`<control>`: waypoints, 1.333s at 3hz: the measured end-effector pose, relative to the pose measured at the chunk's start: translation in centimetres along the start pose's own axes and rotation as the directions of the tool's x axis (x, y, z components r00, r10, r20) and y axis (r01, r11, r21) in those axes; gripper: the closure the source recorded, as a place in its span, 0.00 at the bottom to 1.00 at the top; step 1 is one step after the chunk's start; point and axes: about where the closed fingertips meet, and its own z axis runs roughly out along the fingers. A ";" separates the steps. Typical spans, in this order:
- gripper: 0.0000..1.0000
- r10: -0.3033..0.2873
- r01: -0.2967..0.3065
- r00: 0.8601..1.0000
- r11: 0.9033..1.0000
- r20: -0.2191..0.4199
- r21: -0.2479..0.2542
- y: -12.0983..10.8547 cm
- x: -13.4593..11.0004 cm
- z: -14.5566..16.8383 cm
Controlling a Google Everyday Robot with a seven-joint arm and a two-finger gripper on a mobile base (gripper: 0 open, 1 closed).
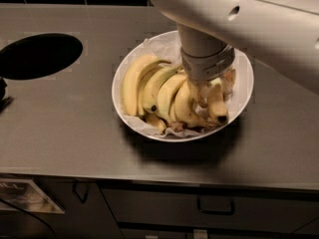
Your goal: Pick banana from white bowl
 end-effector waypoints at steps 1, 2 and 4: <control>0.47 0.000 0.000 1.000 1.000 0.000 0.000 -0.1 0.0 -0.2; 0.66 0.000 0.000 1.000 1.000 0.000 0.000 -0.1 0.0 -0.2; 1.00 -0.004 0.004 0.999 1.000 0.036 -0.006 0.0 -0.7 -0.3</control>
Offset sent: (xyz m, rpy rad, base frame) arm 0.0000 0.0000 0.0020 0.0000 0.0000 0.0000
